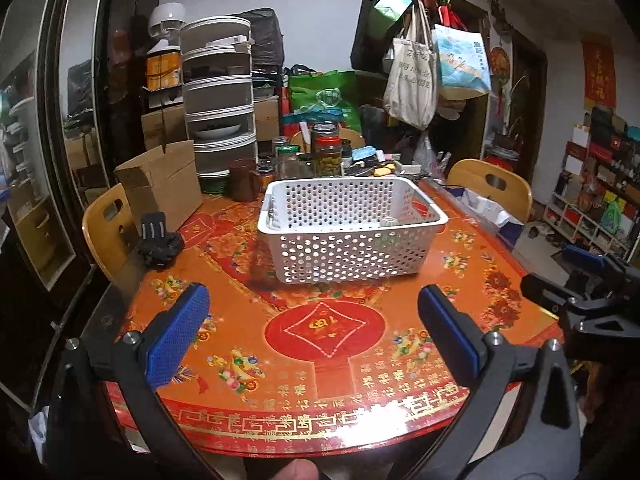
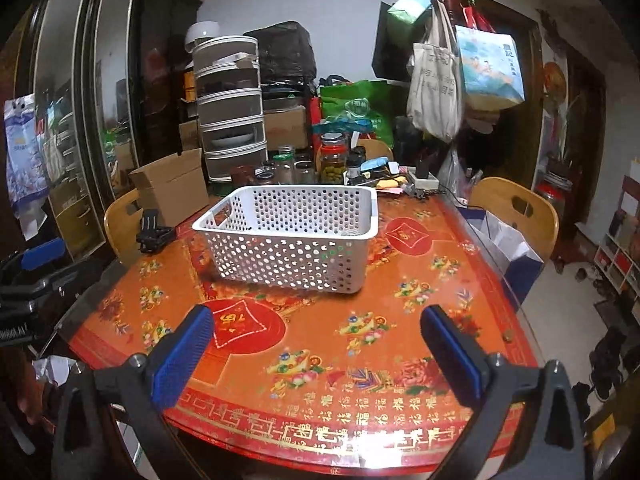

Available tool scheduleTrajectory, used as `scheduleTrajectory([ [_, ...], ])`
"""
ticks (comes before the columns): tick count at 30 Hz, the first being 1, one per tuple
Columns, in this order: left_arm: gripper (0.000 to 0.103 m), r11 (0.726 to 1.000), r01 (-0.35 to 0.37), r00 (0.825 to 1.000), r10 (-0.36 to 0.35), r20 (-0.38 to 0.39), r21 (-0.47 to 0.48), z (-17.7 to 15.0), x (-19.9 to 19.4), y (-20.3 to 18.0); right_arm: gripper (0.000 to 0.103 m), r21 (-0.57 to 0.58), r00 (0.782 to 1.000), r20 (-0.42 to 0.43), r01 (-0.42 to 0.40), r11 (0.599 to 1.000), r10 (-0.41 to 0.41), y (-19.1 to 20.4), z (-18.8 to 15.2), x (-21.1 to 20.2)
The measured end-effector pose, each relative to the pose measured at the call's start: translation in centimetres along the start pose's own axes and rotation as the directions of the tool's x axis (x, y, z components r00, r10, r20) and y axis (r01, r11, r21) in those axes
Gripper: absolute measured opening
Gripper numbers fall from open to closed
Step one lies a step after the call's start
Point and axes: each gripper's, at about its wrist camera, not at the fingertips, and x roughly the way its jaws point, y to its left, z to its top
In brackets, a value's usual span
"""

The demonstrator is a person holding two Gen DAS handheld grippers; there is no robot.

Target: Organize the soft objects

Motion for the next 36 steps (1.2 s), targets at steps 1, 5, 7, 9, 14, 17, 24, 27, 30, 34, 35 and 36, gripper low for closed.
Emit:
scheduleTrajectory([
  [1,0.103,1.000,0.004,1.000,-0.004,-0.004,-0.003,-0.1,0.1,-0.1,0.103,-0.001,1.000,-0.001,0.007,1.000,-0.007,0.0,0.0,0.1],
  [5,0.103,1.000,0.021,1.000,-0.021,-0.017,-0.006,0.7,1.7,-0.2,0.103,0.001,1.000,-0.003,-0.003,1.000,0.003,-0.2,0.0,0.1],
  [7,0.103,1.000,0.017,1.000,-0.017,-0.022,-0.001,0.7,2.0,-0.3,0.103,0.001,1.000,-0.003,-0.005,1.000,0.005,-0.1,0.0,0.1],
  [9,0.103,1.000,0.019,1.000,-0.019,-0.025,0.000,0.8,2.2,-0.3,0.103,-0.002,1.000,-0.003,-0.009,1.000,0.009,0.0,0.0,0.1],
  [14,0.103,1.000,0.022,0.999,-0.022,-0.026,0.001,0.7,2.5,-0.4,0.103,-0.015,1.000,-0.002,-0.011,1.000,0.011,0.4,0.1,0.1],
  [17,0.103,1.000,0.020,0.999,-0.020,-0.026,0.002,0.8,2.4,-0.3,0.103,-0.016,1.000,-0.001,-0.012,1.000,0.012,0.4,0.1,0.1],
  [24,0.103,1.000,0.025,0.999,-0.025,-0.030,0.001,0.5,2.6,-0.1,0.103,-0.016,1.000,-0.007,-0.009,1.000,0.009,0.4,0.2,0.1],
  [27,0.103,1.000,0.025,0.999,-0.025,-0.030,0.001,0.5,2.6,-0.2,0.103,-0.017,1.000,-0.006,-0.010,1.000,0.009,0.4,0.2,0.1],
  [30,0.103,1.000,0.025,0.999,-0.025,-0.030,0.001,0.5,2.6,-0.1,0.103,-0.015,1.000,-0.006,-0.010,1.000,0.010,0.5,0.2,0.1],
  [34,0.103,1.000,0.026,0.999,-0.025,-0.030,0.000,0.5,2.6,-0.1,0.103,-0.016,1.000,-0.007,-0.010,1.000,0.010,0.5,0.1,0.1],
  [35,0.103,1.000,0.026,0.999,-0.026,-0.031,0.000,0.5,2.6,-0.1,0.103,-0.015,1.000,-0.009,-0.010,1.000,0.010,0.5,0.2,0.1],
  [36,0.103,1.000,0.026,0.999,-0.026,-0.032,0.000,0.4,2.7,-0.1,0.103,-0.015,1.000,-0.010,-0.012,1.000,0.012,0.6,0.2,0.1],
])
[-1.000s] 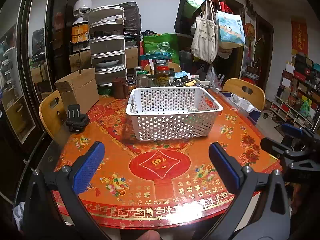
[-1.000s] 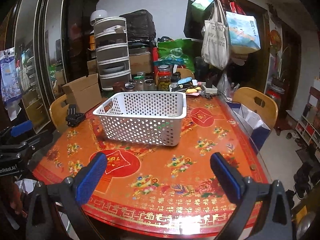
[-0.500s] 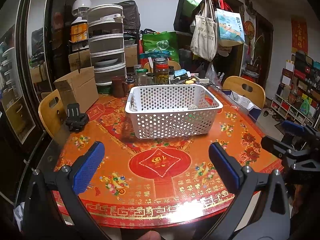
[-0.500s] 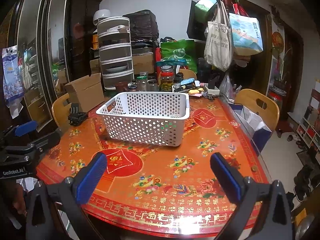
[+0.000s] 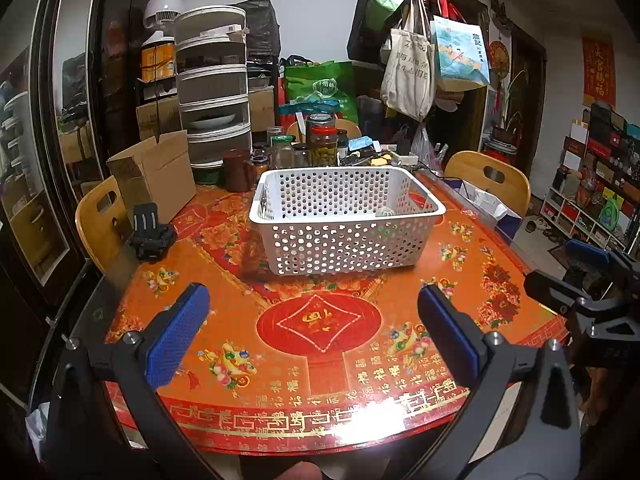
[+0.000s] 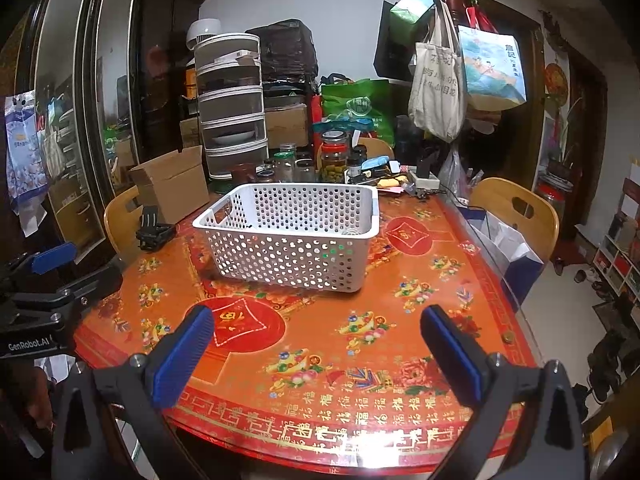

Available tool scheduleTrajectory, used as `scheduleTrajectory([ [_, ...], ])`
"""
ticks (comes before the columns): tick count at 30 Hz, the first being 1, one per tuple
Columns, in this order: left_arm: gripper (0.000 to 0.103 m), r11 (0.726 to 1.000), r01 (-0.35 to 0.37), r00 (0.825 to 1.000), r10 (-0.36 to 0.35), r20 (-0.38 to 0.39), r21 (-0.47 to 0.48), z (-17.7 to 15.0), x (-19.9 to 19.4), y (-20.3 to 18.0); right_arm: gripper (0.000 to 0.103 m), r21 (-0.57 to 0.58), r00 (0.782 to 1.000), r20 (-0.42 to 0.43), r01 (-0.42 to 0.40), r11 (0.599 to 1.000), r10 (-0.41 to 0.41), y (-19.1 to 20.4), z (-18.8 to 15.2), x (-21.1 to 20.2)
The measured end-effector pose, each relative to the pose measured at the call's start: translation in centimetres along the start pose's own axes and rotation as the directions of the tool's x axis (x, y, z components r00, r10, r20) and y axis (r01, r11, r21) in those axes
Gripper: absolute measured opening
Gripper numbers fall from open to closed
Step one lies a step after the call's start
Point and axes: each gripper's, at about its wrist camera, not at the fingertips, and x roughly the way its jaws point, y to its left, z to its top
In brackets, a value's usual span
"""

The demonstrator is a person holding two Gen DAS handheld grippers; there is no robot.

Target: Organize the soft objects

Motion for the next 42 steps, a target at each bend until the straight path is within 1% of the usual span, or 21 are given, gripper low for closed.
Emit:
scheduleTrajectory([
  [8,0.103,1.000,0.004,1.000,-0.004,-0.008,-0.006,-0.8,0.6,0.0,0.103,-0.001,1.000,0.001,-0.002,1.000,0.002,0.1,0.1,-0.1],
  [42,0.103,1.000,0.016,1.000,-0.016,-0.020,-0.006,-1.0,1.0,0.2,0.103,0.000,1.000,-0.001,-0.003,1.000,0.003,0.1,0.1,-0.1],
])
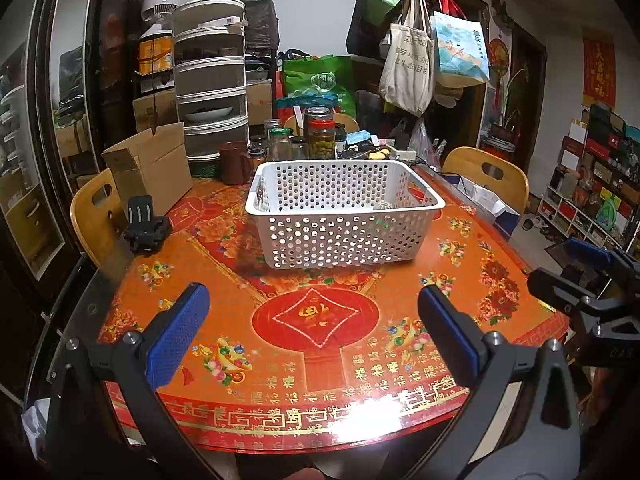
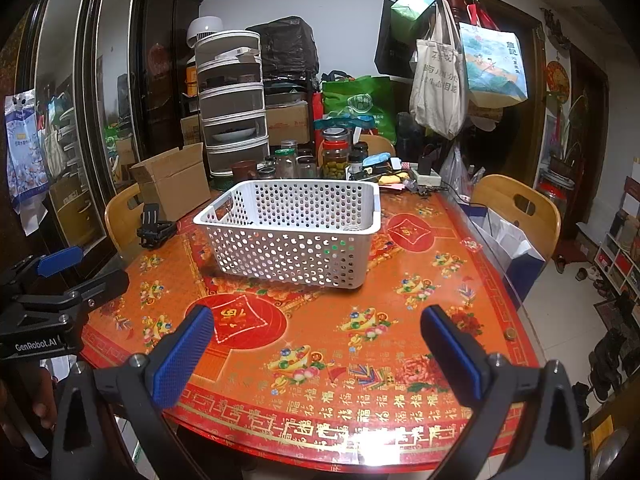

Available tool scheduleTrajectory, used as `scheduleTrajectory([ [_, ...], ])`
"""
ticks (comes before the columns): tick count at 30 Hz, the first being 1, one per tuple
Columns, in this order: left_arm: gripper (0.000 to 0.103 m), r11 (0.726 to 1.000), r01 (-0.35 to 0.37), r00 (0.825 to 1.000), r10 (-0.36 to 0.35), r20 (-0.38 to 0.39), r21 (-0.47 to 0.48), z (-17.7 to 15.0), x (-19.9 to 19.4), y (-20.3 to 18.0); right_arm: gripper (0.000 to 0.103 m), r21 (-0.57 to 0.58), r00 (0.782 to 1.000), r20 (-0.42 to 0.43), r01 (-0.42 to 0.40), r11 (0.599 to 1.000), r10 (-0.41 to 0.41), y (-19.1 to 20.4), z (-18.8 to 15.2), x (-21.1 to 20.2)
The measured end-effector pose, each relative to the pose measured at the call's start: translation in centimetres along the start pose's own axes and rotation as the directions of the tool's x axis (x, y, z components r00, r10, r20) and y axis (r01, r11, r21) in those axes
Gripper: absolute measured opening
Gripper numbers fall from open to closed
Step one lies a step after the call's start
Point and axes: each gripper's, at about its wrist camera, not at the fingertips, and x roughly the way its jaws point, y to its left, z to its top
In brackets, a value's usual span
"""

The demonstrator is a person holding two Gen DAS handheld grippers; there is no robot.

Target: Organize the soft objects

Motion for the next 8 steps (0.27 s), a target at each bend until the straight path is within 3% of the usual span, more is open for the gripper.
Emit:
scheduleTrajectory([
  [8,0.103,1.000,0.003,1.000,-0.003,0.002,0.003,-0.18,0.02,-0.23,0.103,0.000,1.000,-0.009,0.002,1.000,-0.002,0.07,-0.60,0.25],
])
